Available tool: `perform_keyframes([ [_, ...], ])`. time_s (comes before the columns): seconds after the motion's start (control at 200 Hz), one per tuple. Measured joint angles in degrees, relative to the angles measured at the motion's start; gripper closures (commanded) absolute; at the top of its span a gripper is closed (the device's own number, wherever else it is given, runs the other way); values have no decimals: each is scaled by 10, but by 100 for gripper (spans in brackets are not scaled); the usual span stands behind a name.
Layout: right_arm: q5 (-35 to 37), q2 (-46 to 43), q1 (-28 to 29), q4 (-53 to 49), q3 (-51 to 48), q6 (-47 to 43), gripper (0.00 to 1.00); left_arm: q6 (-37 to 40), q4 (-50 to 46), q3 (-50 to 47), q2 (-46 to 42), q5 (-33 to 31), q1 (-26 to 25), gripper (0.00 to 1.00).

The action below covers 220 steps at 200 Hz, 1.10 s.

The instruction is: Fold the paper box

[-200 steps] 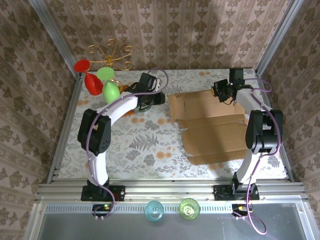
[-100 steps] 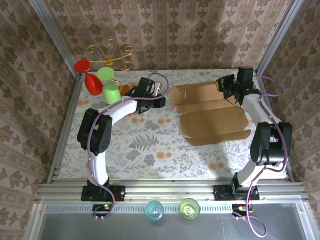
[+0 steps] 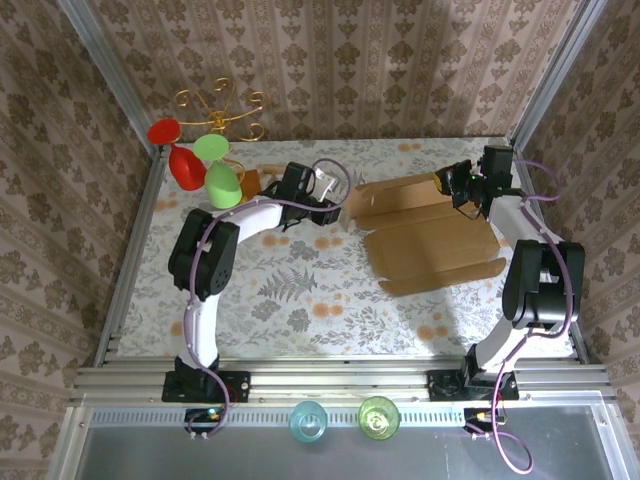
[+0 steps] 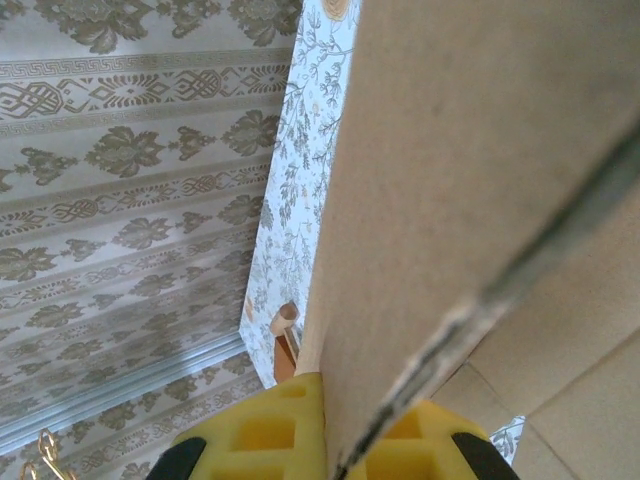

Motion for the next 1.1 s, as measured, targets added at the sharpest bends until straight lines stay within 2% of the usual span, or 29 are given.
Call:
perform_keyframes([
  [0.335,-17,14,-1,5,12,-15,100,43,66,0,1,63,-9,67],
  [1.1,-26,31,-5,45,11,-14,100,47,129,-15,3,91,-56,65],
])
